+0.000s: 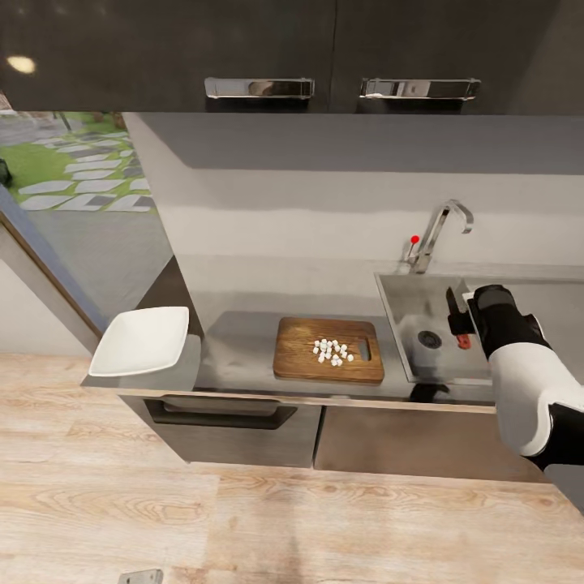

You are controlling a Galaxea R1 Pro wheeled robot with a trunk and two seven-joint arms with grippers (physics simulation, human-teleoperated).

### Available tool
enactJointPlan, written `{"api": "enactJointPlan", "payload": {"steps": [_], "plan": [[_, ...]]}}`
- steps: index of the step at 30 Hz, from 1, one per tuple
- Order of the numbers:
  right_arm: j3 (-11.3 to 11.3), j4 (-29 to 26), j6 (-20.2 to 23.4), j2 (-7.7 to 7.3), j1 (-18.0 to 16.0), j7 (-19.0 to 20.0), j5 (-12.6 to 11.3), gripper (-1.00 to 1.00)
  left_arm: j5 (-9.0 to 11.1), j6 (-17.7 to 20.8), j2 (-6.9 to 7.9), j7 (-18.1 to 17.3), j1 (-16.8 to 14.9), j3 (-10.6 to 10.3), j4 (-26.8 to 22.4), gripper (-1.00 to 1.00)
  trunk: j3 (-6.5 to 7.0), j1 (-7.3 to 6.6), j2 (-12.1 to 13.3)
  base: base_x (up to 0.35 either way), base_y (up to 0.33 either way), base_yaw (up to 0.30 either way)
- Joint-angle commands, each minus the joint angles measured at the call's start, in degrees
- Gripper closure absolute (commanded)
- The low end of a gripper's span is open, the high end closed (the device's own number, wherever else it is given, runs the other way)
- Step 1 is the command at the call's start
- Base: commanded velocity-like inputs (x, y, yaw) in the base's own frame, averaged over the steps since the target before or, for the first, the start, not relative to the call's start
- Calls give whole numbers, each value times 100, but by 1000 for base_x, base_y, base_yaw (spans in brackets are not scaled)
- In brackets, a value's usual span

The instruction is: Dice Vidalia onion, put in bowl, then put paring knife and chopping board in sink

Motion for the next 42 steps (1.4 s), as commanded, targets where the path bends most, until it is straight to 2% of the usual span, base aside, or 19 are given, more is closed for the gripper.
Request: {"api": "enactJointPlan", "payload": {"steps": [1,8,14,17,20,26,31,38,42], "plan": [[-17,-2,10,7,-8,54,50,100,37,-33,-5,1,-7,-44,21,-100,-10,3,-11,43,7,0],[-3,203,-5,22,-6,95,36,100,37,-32,-6,1,-1,-42,18,-100,-10,3,-11,195,156,0],[-23,602,-317,6,-4,97,36,100,37,-33,-3,1,0,-44,19,-100,-10,3,-11,194,229,0],[-89,1036,-741,-104,-3,99,43,100,37,-33,-2,1,0,-48,20,-100,-10,3,-11,126,142,0],[-254,1412,-1115,-349,-3,99,45,100,37,-32,-2,1,0,-48,21,-100,-10,3,-11,25,28,0],[-317,2002,-1794,-691,3,99,53,100,37,-29,-2,1,9,-48,21,-100,-10,3,-11,3,3,0],[-330,2096,-2183,-790,14,145,51,100,37,-26,-9,1,20,-48,18,-100,-10,3,-11,0,0,0],[-337,2093,-2223,-854,15,126,53,100,37,-29,-4,1,26,-42,19,-100,-52,3,-11,0,0,0],[-338,2094,-2226,-938,15,137,54,100,37,-32,-10,1,26,-45,19,-100,-88,3,-11,0,0,0]]}}
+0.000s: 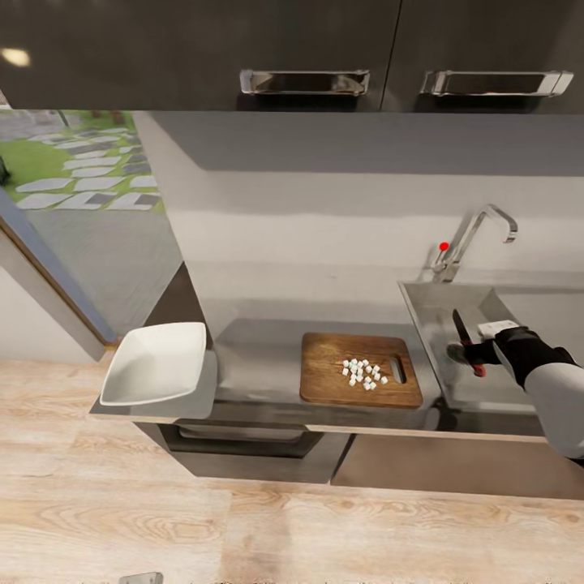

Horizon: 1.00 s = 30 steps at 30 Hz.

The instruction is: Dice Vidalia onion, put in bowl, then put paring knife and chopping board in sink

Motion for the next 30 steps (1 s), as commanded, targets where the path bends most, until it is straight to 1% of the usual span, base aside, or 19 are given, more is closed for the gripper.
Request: {"api": "enactJointPlan", "payload": {"steps": [1,6,17,20,26,30], "plan": [[-38,-14,21,-20,-4,48,59,100,37,-30,-4,1,-9,-50,19,-100,-19,3,-11,0,0,0],[-38,-19,16,-64,-4,58,59,100,37,-30,-4,1,-9,-48,19,-100,-65,3,-11,0,0,0],[-31,-13,17,-67,-4,57,59,100,37,-30,-5,1,-9,-43,19,-100,-166,3,-11,1,0,0],[-30,-11,21,-67,-4,52,59,100,37,-33,-3,1,-9,-44,20,-100,-193,3,-11,153,0,0],[-29,10,13,-71,-4,80,59,100,37,-30,-4,1,-8,-49,21,-100,-248,3,-11,284,0,0],[-29,31,-10,-68,5,90,55,100,37,-27,-3,1,-6,-47,21,-100,-285,3,-11,71,0,0]]}}
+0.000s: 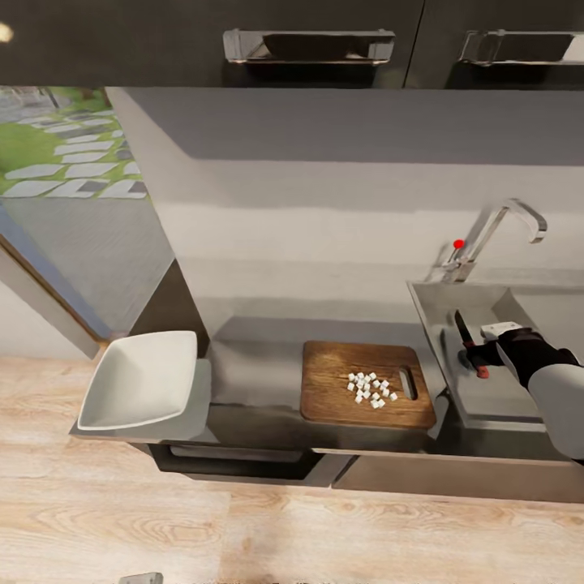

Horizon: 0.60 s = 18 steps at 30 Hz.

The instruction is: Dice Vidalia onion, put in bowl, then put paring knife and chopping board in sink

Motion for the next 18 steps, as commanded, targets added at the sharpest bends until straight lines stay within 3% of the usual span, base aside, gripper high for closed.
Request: {"api": "enactJointPlan", "payload": {"steps": [1,18], "plan": [[-38,-5,16,1,1,45,60,100,37,-33,-3,1,-9,-51,22,-100,-18,3,-10,14,0,0],[-48,307,-330,-100,32,38,61,100,37,-35,3,1,-3,-49,19,-100,-146,3,-10,1,0,0]]}}
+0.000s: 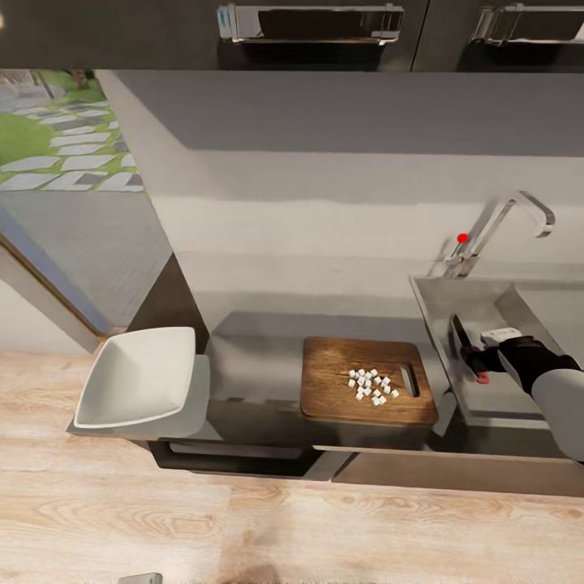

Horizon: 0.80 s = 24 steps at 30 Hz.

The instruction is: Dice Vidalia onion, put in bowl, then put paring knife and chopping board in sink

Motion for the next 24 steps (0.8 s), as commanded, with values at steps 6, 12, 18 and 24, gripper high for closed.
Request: {"api": "enactJointPlan", "payload": {"steps": [6,12,18,24], "plan": [[-40,-9,13,-3,-3,40,62,100,37,-34,-8,1,-8,-47,25,-100,-10,3,-10,0,0,0],[-44,-9,13,-19,-3,40,64,-100,37,-32,-11,1,-8,-49,23,-100,-10,3,-10,0,0,0],[-48,-23,13,-19,-3,40,64,-100,37,-31,-12,1,-8,-51,23,-100,-10,3,-10,0,0,0],[-75,-712,220,-45,-3,449,-95,-100,37,-31,-12,1,-8,-48,19,-100,-10,3,-10,0,0,0]]}}
